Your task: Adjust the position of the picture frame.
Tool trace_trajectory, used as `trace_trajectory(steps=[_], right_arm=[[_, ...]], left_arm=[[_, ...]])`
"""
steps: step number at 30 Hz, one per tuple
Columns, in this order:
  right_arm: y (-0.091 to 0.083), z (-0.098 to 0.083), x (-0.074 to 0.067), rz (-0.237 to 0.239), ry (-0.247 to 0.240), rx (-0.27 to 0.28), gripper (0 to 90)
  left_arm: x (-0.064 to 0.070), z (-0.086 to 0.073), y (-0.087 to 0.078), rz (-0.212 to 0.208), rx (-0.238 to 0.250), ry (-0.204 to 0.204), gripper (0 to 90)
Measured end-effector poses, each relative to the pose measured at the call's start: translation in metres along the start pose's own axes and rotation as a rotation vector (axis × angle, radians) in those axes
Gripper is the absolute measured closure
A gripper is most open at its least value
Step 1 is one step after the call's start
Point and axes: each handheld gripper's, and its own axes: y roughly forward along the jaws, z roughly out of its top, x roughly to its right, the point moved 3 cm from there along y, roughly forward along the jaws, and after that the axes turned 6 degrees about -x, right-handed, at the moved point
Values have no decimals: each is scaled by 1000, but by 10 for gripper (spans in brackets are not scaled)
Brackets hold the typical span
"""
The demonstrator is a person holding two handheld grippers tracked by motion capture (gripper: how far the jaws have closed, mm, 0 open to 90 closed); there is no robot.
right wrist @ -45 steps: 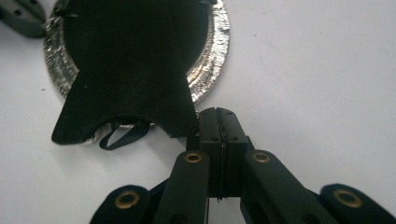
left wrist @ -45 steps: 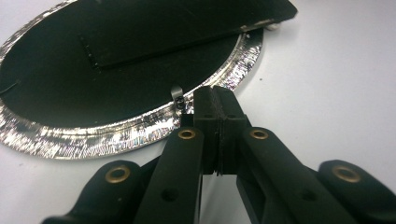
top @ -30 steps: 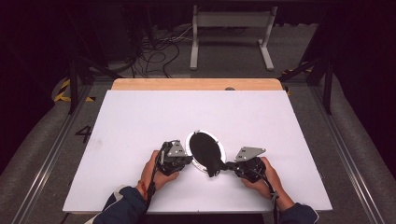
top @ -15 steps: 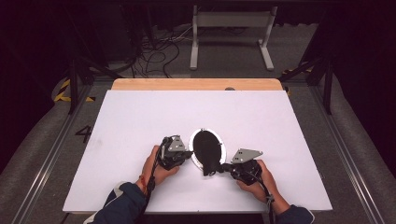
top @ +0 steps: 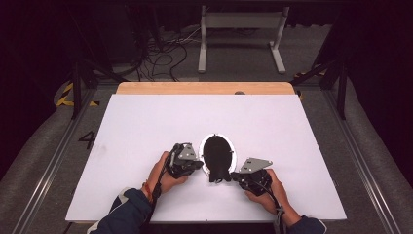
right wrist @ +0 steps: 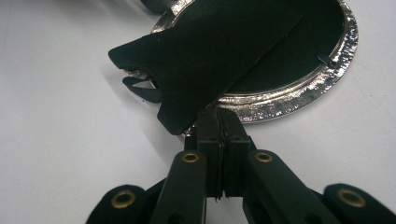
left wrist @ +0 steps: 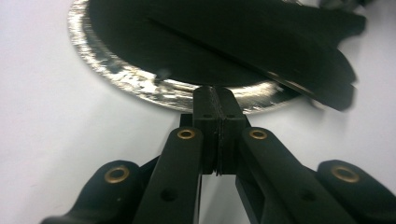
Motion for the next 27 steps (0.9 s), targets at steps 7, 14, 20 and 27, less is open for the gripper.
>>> trace_trajectory(steps=[7, 14, 20, 27], right_arm=[[0, 0, -1, 12, 13, -1, 900], [0, 1, -5, -16, 12, -8, 900], [-2, 0, -1, 4, 12, -10, 874], [-16, 1, 5, 37, 43, 33, 821]], left_arm=[[-3, -2, 3, -26, 33, -39, 897], [-6, 1, 7, 5, 49, -46, 894], [-6, 0, -1, 41, 53, -22, 900], [-6, -13, -40, 61, 115, -15, 892]])
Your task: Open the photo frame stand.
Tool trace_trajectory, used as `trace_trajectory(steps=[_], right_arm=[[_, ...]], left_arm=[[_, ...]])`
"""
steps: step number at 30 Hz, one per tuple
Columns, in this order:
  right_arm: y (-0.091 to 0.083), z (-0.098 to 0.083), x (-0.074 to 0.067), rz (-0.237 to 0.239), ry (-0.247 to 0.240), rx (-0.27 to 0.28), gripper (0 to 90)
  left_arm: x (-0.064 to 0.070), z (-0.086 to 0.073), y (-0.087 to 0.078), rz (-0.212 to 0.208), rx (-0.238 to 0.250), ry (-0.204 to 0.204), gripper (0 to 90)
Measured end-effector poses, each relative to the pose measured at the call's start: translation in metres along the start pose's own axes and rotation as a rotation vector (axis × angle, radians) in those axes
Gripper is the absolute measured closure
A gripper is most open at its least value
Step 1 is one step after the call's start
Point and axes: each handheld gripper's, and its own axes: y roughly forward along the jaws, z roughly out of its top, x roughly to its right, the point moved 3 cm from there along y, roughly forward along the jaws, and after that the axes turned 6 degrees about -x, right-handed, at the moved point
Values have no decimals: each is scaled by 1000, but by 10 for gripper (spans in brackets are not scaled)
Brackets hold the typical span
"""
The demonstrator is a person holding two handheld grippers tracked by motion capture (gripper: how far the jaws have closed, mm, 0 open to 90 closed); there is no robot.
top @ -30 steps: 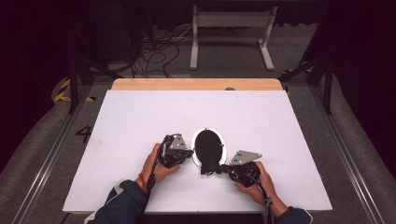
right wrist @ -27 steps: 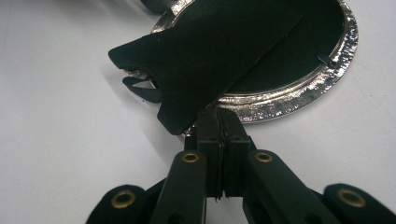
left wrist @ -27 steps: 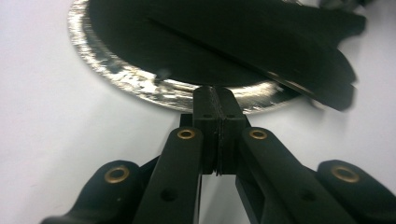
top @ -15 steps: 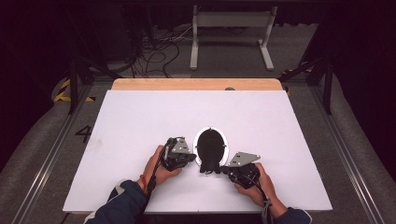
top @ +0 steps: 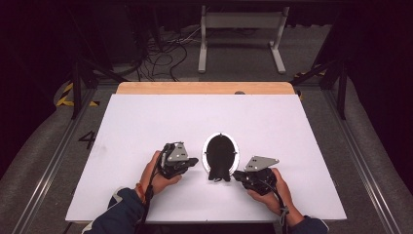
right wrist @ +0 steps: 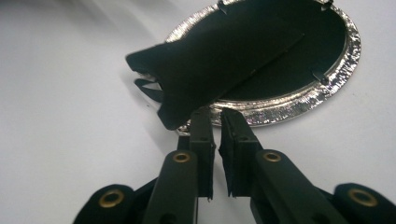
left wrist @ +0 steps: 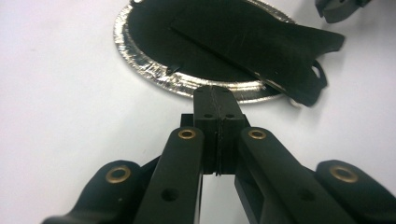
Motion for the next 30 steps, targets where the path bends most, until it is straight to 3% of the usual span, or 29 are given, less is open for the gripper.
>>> trace_trajectory(steps=[4, 8, 11, 14, 30], right_arm=[[-4, 1, -1, 22, -9, 7, 783], [-4, 1, -1, 14, -9, -7, 745], [-5, 2, -1, 11, -14, -6, 725], [-7, 1, -1, 10, -12, -5, 712], [-1, 1, -8, 36, -58, -68, 682]], left_arm=[[-6, -13, -19, 5, 23, -16, 883], [-7, -31, -26, 25, 1, -29, 830], [-3, -43, -31, 49, -23, -17, 785], [0, -48, -34, 46, -15, -21, 778], [12, -71, -63, 98, 52, -57, 428]])
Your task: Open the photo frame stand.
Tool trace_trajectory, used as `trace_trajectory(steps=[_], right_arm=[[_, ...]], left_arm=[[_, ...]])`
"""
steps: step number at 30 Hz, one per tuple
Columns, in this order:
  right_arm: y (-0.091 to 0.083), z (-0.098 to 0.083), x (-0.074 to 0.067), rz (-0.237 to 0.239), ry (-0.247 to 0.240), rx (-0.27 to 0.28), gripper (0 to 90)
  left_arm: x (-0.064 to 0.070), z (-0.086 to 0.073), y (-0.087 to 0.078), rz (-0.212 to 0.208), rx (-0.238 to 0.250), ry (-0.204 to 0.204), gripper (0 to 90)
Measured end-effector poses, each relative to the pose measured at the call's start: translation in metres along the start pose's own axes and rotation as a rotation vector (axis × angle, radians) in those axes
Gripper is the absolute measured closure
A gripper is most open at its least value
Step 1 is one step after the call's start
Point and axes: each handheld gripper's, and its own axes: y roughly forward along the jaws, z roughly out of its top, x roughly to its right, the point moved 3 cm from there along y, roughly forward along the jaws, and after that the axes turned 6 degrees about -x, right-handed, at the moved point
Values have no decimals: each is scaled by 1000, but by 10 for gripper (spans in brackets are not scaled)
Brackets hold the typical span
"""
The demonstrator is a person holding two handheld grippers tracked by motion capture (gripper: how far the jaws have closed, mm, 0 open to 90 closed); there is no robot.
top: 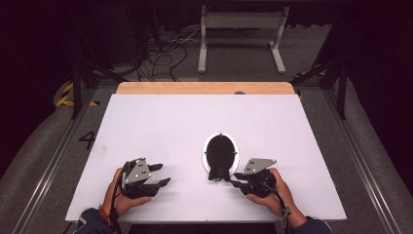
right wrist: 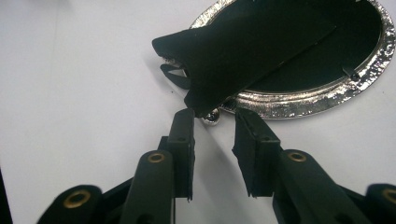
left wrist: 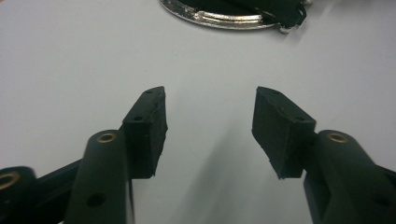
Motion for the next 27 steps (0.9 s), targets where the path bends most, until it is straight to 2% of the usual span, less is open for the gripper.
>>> trace_trajectory(steps=[5, 10, 18, 23, 27], right_arm=[[2, 0, -1, -2, 1, -20, 673], [8, 2, -3, 3, -10, -46, 656], [16, 7, -5, -14, -11, -67, 608], [18, 10, -2, 9, -17, -72, 667], [18, 11, -1, 34, 3, -68, 705]], left_arm=[[1, -8, -7, 17, 18, -42, 302], [0, -14, -9, 61, -4, -67, 222], [4, -20, -11, 68, -27, -75, 186], [4, -25, -12, 73, -45, -82, 181], [5, -26, -10, 61, -60, -88, 182]])
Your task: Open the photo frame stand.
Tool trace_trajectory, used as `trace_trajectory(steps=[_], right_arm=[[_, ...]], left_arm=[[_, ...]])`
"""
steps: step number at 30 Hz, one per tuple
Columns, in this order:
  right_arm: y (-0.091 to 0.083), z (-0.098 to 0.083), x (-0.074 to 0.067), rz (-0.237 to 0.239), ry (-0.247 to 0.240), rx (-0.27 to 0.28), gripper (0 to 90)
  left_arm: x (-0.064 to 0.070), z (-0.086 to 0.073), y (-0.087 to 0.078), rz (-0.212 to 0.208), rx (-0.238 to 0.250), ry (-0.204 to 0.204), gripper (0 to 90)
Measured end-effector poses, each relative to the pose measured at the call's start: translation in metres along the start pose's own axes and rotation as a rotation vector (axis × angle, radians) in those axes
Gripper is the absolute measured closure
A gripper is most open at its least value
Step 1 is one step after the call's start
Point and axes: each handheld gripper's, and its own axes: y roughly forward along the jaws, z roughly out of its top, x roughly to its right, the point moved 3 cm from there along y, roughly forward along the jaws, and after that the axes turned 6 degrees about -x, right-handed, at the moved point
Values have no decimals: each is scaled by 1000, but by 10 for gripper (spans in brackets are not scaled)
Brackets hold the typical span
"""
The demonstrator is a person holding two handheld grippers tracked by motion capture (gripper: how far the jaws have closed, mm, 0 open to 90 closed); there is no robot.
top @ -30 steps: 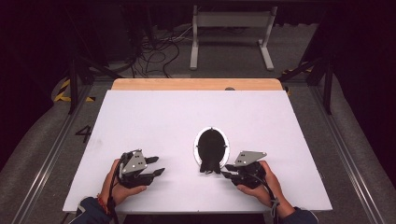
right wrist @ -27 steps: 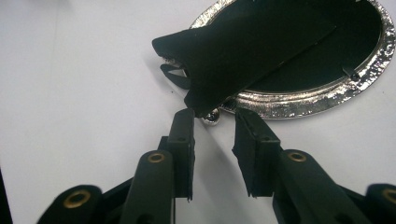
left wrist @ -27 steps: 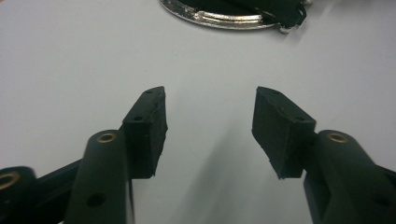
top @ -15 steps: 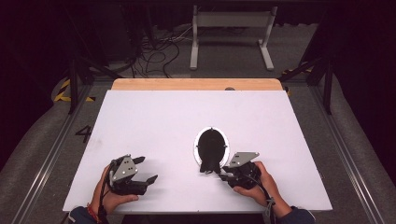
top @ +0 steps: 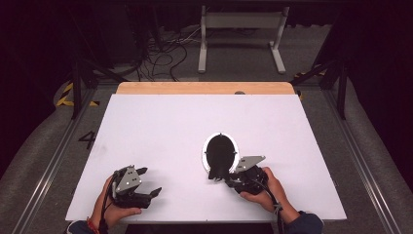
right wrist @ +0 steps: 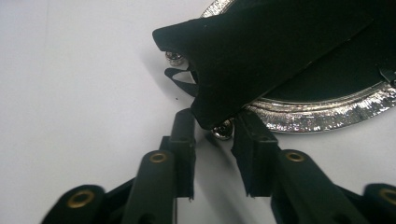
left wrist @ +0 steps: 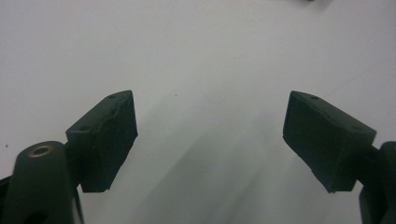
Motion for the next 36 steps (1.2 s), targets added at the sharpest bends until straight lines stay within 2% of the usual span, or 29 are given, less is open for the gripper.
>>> trace_trajectory(steps=[6, 10, 14, 19, 27, 28, 32, 35, 36], right_arm=[[-3, -1, 3, 33, 35, 42, 706], [-3, -2, 5, 64, 76, 66, 697], [-2, -4, 9, 113, 141, 89, 672], [0, -6, 13, 157, 195, 104, 650], [3, -4, 17, 220, 256, 133, 599], [4, -4, 18, 230, 270, 139, 592], [5, -3, 26, 317, 365, 187, 542], [7, -3, 29, 336, 399, 199, 530], [8, -2, 33, 367, 438, 213, 538]], left_arm=[[2, 1, 3, -10, -13, 14, 180], [2, 2, 5, -14, -16, 7, 176], [3, 2, 7, -18, -29, 22, 175], [3, 2, 12, -27, -53, 30, 176], [4, 3, 16, -21, -78, 36, 175], [3, 3, 16, -17, -78, 40, 175], [4, 3, 16, -13, -81, 39, 175], [4, 3, 16, -10, -83, 40, 174], [4, 4, 16, -8, -80, 37, 173]])
